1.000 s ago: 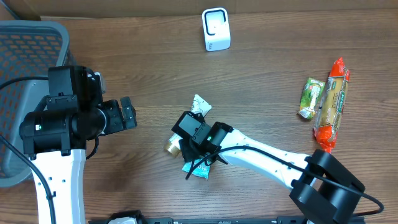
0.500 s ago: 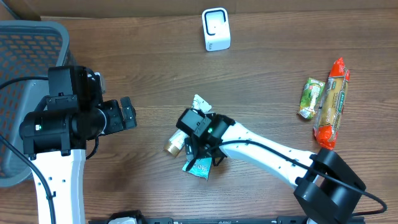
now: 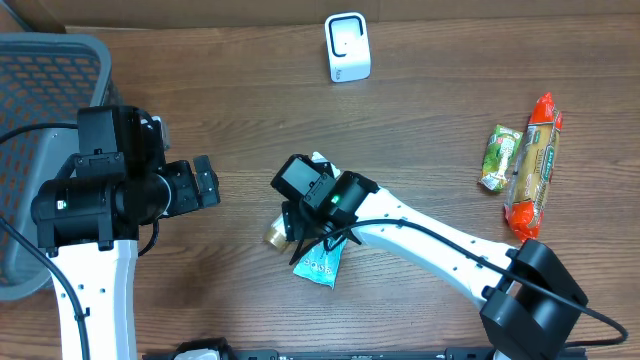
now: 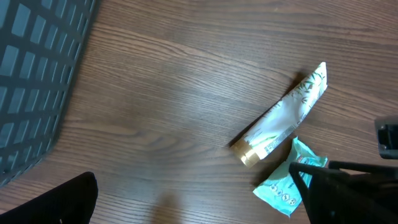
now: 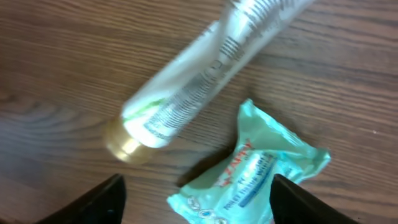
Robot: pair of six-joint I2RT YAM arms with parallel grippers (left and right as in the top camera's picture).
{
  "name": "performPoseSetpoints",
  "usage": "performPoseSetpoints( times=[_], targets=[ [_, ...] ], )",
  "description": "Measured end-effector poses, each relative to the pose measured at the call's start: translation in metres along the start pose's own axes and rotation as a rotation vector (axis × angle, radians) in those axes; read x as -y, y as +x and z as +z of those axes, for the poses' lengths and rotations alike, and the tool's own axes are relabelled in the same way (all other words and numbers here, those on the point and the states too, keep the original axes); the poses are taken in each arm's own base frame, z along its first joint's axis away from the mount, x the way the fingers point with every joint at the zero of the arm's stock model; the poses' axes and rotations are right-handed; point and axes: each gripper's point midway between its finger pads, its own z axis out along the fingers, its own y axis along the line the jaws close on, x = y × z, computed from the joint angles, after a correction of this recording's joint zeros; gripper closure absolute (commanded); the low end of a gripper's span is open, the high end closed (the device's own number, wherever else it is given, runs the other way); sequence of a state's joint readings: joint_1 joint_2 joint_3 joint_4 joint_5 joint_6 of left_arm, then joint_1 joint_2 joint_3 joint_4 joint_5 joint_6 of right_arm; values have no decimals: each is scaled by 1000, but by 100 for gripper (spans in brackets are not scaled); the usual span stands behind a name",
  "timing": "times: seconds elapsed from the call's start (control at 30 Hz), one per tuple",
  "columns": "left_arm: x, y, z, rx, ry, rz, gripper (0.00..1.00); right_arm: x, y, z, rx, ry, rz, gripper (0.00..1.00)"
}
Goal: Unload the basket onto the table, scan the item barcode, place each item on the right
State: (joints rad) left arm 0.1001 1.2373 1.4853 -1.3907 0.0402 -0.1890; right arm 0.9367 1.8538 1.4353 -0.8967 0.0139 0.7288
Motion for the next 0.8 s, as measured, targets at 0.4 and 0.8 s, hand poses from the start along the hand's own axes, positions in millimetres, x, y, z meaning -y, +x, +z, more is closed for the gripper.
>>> performPoseSetpoints(
  times=[0.4,0.8],
  targets=[
    [0,0,0,0,0,0,0,36,37,56,-179,183,83,41],
    [0,0,0,0,0,0,0,44,42,48,-209,235,79,96]
  ],
)
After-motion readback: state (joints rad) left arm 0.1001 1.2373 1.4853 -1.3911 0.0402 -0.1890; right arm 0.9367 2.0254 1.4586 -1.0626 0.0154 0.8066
